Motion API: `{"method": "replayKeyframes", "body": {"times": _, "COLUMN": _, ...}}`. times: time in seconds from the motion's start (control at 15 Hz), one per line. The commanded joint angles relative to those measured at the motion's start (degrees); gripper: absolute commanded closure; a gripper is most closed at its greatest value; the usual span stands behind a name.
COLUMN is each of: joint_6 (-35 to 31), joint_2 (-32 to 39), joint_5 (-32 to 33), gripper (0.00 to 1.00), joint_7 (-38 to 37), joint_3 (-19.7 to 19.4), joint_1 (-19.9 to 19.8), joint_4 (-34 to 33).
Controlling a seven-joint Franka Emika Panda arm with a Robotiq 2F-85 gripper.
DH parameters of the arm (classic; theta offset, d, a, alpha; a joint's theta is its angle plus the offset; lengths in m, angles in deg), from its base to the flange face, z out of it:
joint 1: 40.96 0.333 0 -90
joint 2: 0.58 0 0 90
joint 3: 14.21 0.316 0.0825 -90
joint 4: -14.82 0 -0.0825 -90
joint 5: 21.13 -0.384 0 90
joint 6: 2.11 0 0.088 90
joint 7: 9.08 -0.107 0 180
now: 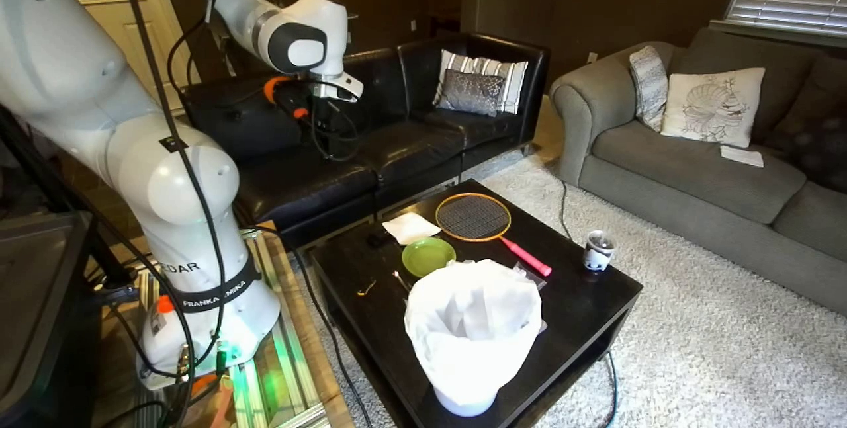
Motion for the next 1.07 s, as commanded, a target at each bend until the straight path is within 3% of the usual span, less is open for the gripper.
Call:
{"method": "replayKeyframes", "body": {"times": 0.0, "joint_6": -6.28, "joint_2": 13.33, "joint_5": -3.22, "gripper": 0.0, "joint_7": 2.42, "joint_3": 3.43, "joint_1": 3.87, "joint_4": -3.61}}
{"method": "replayKeyframes", "body": {"times": 0.13, "joint_6": -8.58, "joint_2": 19.19, "joint_5": -1.57, "gripper": 0.0, "joint_7": 2.4, "joint_3": 5.5, "joint_1": 4.73, "joint_4": -5.66}}
{"method": "replayKeyframes", "body": {"times": 0.27, "joint_6": -15.72, "joint_2": 25.75, "joint_5": 1.93, "gripper": 0.0, "joint_7": 0.06, "joint_3": 7.54, "joint_1": 5.01, "joint_4": -7.79}}
{"method": "replayKeyframes", "body": {"times": 0.53, "joint_6": -27.1, "joint_2": 39.22, "joint_5": 9.86, "gripper": 0.0, "joint_7": -1.48, "joint_3": 6.99, "joint_1": 5.65, "joint_4": -14.44}}
{"method": "replayKeyframes", "body": {"times": 0.6, "joint_6": -27.85, "joint_2": 40.9, "joint_5": 9.93, "gripper": 0.0, "joint_7": -0.66, "joint_3": 7.62, "joint_1": 5.15, "joint_4": -15.91}}
{"method": "replayKeyframes", "body": {"times": 0.67, "joint_6": -26.13, "joint_2": 34.59, "joint_5": 9.0, "gripper": 0.0, "joint_7": -1.75, "joint_3": 8.64, "joint_1": 4.2, "joint_4": -10.93}}
{"method": "replayKeyframes", "body": {"times": 1.0, "joint_6": -27.52, "joint_2": 40.86, "joint_5": 9.94, "gripper": 0.0, "joint_7": -1.43, "joint_3": 8.34, "joint_1": 4.25, "joint_4": -15.5}}
